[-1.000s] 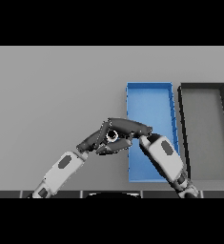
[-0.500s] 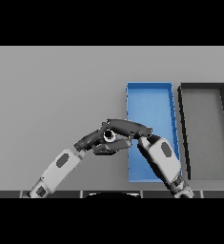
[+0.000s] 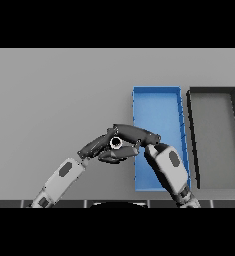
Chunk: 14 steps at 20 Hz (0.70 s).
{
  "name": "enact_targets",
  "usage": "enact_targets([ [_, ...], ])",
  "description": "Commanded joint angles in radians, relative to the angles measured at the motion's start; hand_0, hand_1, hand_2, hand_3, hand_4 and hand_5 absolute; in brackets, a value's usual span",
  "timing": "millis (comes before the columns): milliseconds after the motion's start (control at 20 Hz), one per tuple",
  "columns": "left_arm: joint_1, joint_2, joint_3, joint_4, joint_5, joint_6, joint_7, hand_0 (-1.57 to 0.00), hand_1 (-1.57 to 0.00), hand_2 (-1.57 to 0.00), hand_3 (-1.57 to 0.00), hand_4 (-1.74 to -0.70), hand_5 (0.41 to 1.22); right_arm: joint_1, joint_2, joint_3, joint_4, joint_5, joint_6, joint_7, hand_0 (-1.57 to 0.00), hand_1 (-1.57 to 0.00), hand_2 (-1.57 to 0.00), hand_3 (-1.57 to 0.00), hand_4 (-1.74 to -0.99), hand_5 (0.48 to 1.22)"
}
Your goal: Pick up the blue pipe and place it into the blue bin.
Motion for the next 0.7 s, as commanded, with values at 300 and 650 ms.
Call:
enact_targets([
  [300, 0.013, 0.015, -0.005, -0.010, -0.009, 0.005, 0.025, 0.00, 0.00, 0.00, 0.00, -0.87, 0.535, -0.094, 0.018, -0.078, 0.009, -0.379, -0.145, 0.239, -1.57, -1.57, -1.57, -1.57, -1.494, 1.221],
  [650, 0.018, 0.019, -0.008, -0.026, -0.005, 0.004, 0.044, 0.00, 0.00, 0.00, 0.00, -0.86, 0.493, -0.383, -0.140, -0.156, 0.063, -0.523, -0.295, 0.203, -1.57, -1.57, -1.57, -1.57, -1.494, 1.221],
])
